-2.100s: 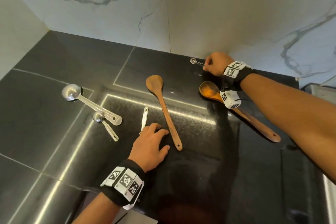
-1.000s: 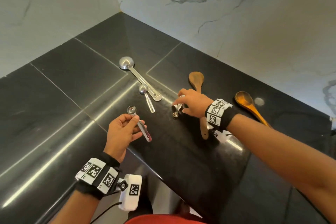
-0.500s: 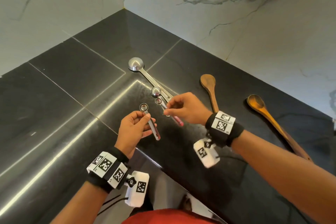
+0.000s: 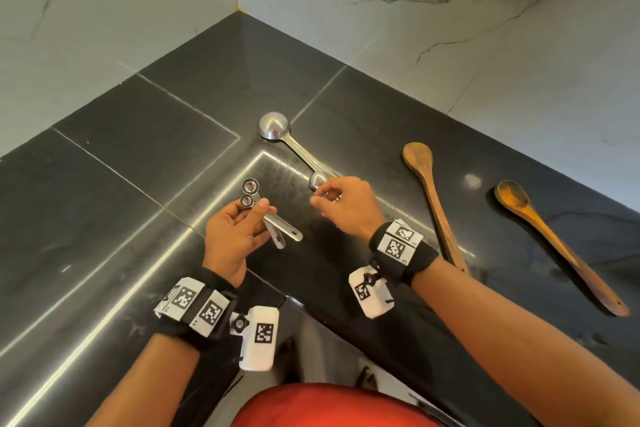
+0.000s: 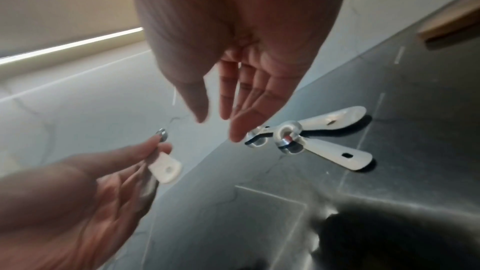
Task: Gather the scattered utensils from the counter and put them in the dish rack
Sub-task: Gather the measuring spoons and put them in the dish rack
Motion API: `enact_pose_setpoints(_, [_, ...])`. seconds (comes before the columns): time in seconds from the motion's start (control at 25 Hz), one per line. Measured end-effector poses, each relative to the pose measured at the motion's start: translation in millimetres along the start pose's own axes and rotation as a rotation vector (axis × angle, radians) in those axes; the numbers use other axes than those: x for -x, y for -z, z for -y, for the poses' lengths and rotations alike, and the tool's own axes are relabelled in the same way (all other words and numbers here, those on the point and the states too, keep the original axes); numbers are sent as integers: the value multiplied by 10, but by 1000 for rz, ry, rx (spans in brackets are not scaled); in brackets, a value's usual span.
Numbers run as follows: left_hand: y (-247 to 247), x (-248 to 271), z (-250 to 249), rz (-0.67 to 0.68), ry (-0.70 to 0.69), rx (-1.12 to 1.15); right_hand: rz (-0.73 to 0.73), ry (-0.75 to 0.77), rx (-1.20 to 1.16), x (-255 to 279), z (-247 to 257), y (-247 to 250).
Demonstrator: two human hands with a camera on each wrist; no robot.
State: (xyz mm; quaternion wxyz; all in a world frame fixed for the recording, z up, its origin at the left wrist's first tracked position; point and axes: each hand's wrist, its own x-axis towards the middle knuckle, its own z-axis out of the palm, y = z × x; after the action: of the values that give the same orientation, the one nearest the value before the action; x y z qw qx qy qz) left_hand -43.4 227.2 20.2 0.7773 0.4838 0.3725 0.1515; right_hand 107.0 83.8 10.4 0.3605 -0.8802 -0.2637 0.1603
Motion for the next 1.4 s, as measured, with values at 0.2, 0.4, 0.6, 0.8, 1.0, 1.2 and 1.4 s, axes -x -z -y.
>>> enact_pose_setpoints(0.2, [88,-111,-47,34,25,-47,37,-42,462,-225,-67,-109])
enact_pose_setpoints(0.4, [67,-201,-70,77,24,-73,115,-172,525,-493,-29,-83])
enact_pose_setpoints(0.6, [79,-239,-86,98,8,-104,173,-227,564,-628,45,-104])
enact_pose_setpoints(0.8, [127,-245,-96,115,-1,-114,221,-263,576,-599,78,-36])
enact_pose_setpoints(1.0, [176,-237,-94,123,-15,-113,160,-215,505,-461,9,37])
enact_pose_setpoints(1.2, [154,-219,-71,133,-20,-128,166,-76,557,-492,57,-68])
enact_pose_setpoints(1.4, [148,-177,-50,136,-34,-130,231,6,578,-583,208,-48])
